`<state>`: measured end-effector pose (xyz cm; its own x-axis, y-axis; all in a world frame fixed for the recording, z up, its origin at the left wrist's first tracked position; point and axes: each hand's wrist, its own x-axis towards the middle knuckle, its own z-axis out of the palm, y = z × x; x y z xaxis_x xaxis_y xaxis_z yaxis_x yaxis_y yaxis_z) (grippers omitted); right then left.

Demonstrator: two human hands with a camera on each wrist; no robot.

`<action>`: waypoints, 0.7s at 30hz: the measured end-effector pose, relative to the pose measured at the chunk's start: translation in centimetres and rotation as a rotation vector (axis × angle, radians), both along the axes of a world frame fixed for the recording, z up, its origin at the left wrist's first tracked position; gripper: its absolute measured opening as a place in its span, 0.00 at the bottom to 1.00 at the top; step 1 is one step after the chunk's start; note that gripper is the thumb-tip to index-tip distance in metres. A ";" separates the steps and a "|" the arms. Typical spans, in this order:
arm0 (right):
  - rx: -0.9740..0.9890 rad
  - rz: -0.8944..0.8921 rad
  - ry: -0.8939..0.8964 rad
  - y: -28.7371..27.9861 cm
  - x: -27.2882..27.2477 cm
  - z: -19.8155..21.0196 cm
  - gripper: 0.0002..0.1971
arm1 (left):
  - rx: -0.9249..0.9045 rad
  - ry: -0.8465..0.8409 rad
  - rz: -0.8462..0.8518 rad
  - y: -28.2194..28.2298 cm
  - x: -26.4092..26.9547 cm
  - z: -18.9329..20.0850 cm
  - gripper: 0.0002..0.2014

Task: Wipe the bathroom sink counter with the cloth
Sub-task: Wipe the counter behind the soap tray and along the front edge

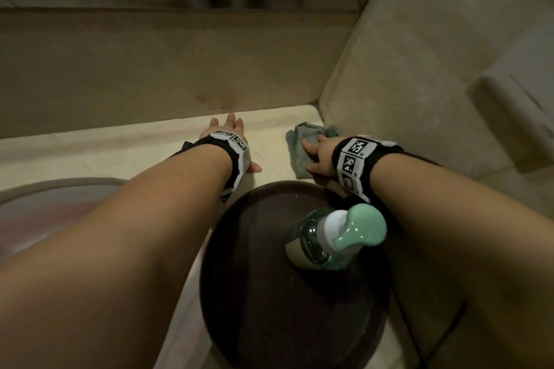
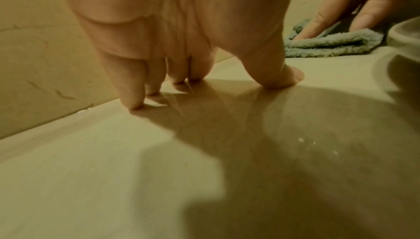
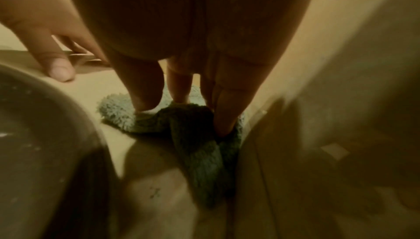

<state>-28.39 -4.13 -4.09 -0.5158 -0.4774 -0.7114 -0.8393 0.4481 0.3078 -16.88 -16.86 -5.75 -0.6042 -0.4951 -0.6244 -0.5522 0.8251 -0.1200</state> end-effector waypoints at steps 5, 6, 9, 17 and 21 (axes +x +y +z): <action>0.130 0.138 0.070 -0.9 -0.4 -0.8 0.34 | 0.007 0.000 -0.004 -0.1 -0.1 -0.2 0.53; 0.165 0.148 0.088 -1.4 -0.5 -1.1 0.36 | 0.003 0.000 -0.011 -0.1 0.0 -0.2 0.52; 0.160 0.118 0.111 -3.1 -1.3 -1.4 0.39 | 0.010 0.022 0.018 -0.5 -0.2 -0.7 0.53; 0.109 0.170 0.137 -6.0 -3.0 -1.6 0.42 | 0.049 0.047 0.098 -1.3 -0.6 -2.4 0.59; 0.125 0.156 0.133 -6.0 -2.4 -1.5 0.40 | 0.048 0.037 0.110 -1.5 -0.6 -2.3 0.59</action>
